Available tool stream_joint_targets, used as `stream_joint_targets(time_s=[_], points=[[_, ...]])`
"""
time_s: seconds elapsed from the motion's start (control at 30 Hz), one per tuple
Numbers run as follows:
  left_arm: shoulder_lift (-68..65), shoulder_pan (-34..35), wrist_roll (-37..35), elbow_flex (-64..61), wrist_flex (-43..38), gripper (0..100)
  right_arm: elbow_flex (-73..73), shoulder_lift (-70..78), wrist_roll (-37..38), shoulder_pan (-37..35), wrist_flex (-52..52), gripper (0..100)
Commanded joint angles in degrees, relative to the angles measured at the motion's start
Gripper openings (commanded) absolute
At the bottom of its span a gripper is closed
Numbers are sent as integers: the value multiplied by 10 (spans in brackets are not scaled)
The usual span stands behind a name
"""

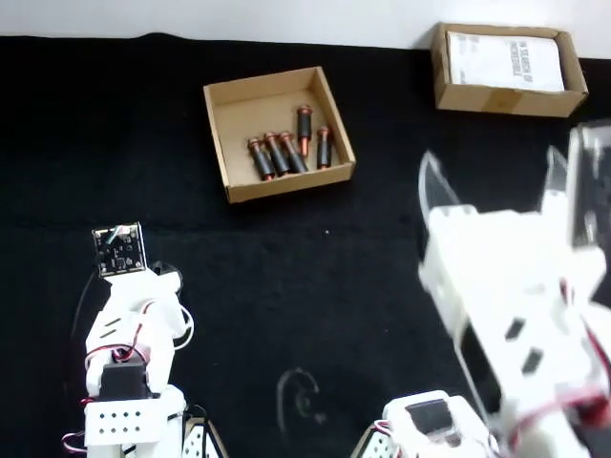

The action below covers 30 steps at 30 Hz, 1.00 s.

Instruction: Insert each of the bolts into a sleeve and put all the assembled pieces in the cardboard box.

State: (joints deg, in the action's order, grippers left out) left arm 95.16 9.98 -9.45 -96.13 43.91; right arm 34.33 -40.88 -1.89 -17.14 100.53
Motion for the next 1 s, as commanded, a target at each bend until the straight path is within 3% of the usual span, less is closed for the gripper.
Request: stream_joint_targets(time_s=[0.0, 0.4, 0.73, 0.97], points=[[-7, 3, 1, -15, -16, 20, -126, -108, 6, 7, 5, 354], [-8, 1, 1, -15, -14, 18, -539, -346, 5, 7, -23, 354], [-3, 3, 1, -15, 69, 17, -909, -460, 6, 7, -271, 354], [-2, 5, 1, -15, 85, 17, -1123, -499, 7, 90, -415, 354]])
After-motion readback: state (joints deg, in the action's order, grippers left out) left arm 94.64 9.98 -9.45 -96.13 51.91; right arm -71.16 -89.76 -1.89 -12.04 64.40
